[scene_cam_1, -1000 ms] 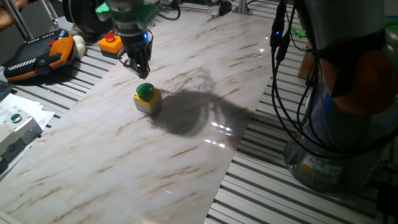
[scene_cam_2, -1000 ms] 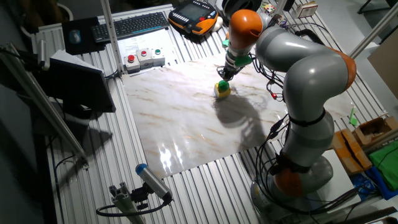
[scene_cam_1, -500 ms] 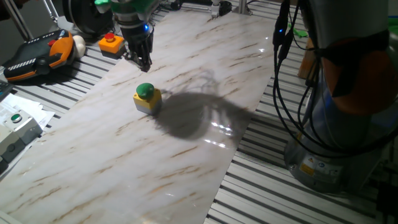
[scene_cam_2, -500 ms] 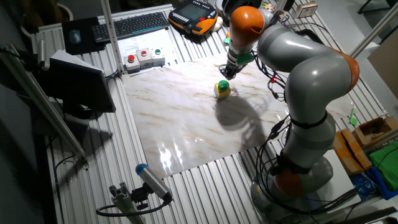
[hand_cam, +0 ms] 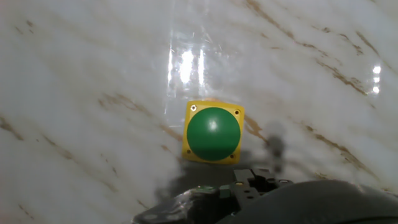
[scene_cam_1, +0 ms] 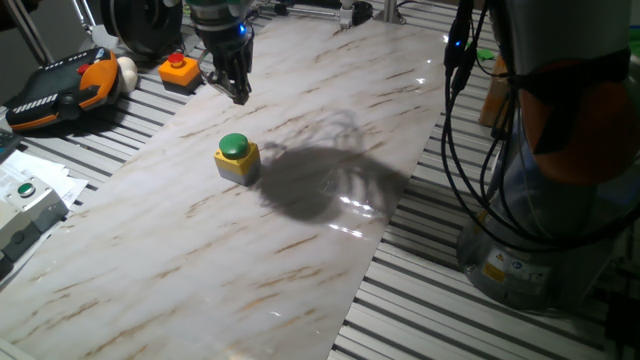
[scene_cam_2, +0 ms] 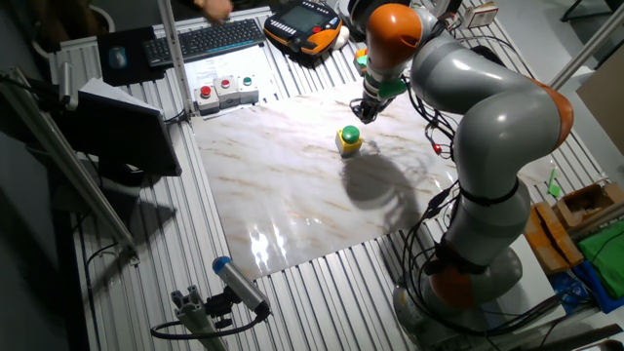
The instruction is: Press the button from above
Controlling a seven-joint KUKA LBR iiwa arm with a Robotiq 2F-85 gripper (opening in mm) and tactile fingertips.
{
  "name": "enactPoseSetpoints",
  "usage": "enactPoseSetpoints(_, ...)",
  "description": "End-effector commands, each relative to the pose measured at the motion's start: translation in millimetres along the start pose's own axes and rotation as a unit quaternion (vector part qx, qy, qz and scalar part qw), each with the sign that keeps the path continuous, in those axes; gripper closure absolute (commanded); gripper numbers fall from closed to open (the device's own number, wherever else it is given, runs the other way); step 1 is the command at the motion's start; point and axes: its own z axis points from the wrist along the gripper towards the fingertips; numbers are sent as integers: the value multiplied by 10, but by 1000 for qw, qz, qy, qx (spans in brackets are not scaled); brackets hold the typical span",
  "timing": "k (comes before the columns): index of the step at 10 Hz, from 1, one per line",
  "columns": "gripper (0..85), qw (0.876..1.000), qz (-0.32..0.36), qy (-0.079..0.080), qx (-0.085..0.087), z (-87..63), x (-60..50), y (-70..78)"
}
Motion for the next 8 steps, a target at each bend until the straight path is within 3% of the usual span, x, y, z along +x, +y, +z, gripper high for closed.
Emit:
enactPoseSetpoints(1, 843, 1000, -2, 0, 0, -9, 7, 0)
enactPoseSetpoints(8, 843, 1000, -5, -2, 4, -40, -24, 53)
